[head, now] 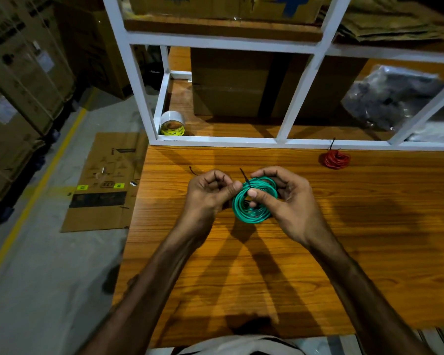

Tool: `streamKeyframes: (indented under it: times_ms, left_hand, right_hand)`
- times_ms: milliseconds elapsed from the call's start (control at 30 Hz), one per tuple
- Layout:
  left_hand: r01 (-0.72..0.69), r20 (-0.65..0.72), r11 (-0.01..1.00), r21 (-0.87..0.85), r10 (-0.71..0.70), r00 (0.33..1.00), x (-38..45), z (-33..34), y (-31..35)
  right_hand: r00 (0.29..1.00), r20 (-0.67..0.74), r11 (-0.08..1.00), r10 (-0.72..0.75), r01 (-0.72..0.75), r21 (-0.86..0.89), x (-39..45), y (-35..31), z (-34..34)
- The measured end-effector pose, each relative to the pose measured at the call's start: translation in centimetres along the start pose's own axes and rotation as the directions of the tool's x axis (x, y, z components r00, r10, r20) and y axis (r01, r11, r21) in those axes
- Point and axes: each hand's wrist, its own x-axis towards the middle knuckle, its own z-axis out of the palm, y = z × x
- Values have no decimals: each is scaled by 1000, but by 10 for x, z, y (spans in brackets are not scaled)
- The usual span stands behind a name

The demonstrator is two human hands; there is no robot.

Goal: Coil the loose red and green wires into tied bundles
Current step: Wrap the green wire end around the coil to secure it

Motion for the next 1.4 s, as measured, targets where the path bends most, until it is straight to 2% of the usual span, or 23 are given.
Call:
streamKeyframes:
  times_ms: [100,200,300,367,400,467,533,633,733,800,833,900,967,1133,1267,1400]
  left_hand:
    - [-42,-153,998,-56,33,988,-9,11,-12]
    - [-207,-266,976,61,216,939,-20,23,-21]
    - [-341,-296,926,165,376,878,-26,26,-25]
    - [-361,-323,906,223,418,849,-27,31,-26]
    - [-338,-372,916,215,396,839,-25,36,-27]
    - [-275,-484,953,128,302,821,-19,46,-28]
    - [-228,-534,970,-77,153,831,-14,55,-29]
    - [-128,-521,902,-412,-118,845,-19,59,-34]
    - [121,-327,772,-624,-398,857,-39,63,-38]
    - [294,-136,610,-736,-558,818,-49,65,-36]
    - [337,-71,549,-765,-592,803,-51,65,-35]
    - [380,0,510,-772,-598,802,-50,65,-33]
    - [383,-1,532,-755,-585,811,-46,65,-33]
    - [258,-200,704,-662,-497,844,-30,58,-30]
    - [91,-288,799,-594,-317,904,-23,48,-29]
    - [-45,-405,934,-354,-110,908,-18,46,-28]
  right_hand:
    - [999,-30,1000,-12,12,-9,-2,4,3]
    - [995,-104,999,-2,7,47,-2,6,10]
    - [987,-160,996,19,-3,95,-3,6,16]
    - [977,-211,990,43,-14,138,-4,8,22]
    - [969,-239,985,69,-28,170,-4,9,25]
    - [948,-290,964,130,-53,259,-4,10,30]
    - [931,-332,956,150,-50,291,-1,10,32]
    - [916,-368,951,158,-41,306,2,8,31]
    - [906,-395,944,152,-15,328,5,7,29]
    - [900,-413,944,138,7,330,6,8,29]
    - [898,-420,944,130,17,329,7,9,29]
    - [893,-435,946,120,31,324,6,10,28]
    - [885,-448,943,125,35,331,5,10,28]
    - [867,-478,938,143,35,345,5,13,24]
    - [869,-471,930,148,40,365,5,15,21]
    - [882,-452,939,133,34,343,3,17,21]
